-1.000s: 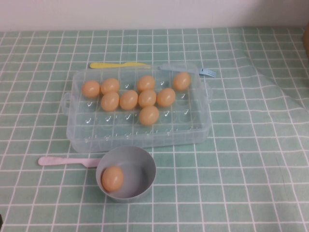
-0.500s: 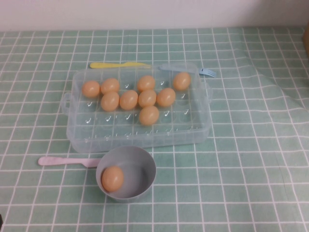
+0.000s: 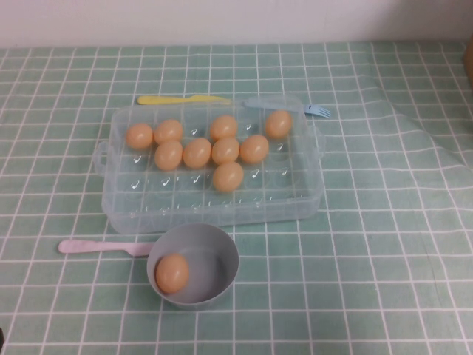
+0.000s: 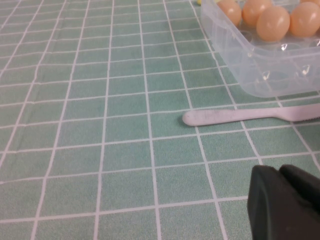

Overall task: Take an egg out of the egg box
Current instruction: Pick up the egg from the plastic box

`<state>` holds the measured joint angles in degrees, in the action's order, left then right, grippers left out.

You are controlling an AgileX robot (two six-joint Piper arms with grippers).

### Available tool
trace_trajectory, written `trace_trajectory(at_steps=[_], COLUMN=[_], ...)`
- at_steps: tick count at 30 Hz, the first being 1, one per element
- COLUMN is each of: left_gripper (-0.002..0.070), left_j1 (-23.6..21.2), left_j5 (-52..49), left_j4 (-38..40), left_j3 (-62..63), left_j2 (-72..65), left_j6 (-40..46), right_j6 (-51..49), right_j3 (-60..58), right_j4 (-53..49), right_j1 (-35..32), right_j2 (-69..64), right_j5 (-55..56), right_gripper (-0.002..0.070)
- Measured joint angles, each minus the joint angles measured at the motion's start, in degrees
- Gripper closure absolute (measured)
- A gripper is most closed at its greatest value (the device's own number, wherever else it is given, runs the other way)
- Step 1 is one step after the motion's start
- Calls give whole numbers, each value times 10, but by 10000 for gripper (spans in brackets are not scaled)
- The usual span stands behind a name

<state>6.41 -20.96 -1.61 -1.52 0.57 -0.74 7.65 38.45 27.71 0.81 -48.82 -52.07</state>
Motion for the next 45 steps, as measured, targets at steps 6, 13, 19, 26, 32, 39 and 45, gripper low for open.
trace_trajectory(at_steps=[6, 13, 19, 26, 32, 39, 45], left_gripper=[679, 679, 679, 679, 679, 679, 679], left_j1=[0, 0, 0, 0, 0, 0, 0], left_j5=[0, 0, 0, 0, 0, 0, 0], left_j4=[0, 0, 0, 0, 0, 0, 0], left_j3=[0, 0, 0, 0, 0, 0, 0], left_j2=[0, 0, 0, 0, 0, 0, 0], left_j6=[0, 0, 0, 0, 0, 0, 0], right_j6=[17, -29, -47, -98, -129, -182, -263], right_j3=[104, 239, 396, 580, 694, 785, 843], right_j4=[-15, -83, -126, -135, -140, -142, -151], right_j1=[52, 194, 272, 308, 309, 311, 312], right_j2=[-144, -307, -443, -586, -668, -739, -791], right_j5=[-5, -7, -43, -101, -137, -146, -145], right_gripper=[694, 694, 694, 692, 622, 415, 301])
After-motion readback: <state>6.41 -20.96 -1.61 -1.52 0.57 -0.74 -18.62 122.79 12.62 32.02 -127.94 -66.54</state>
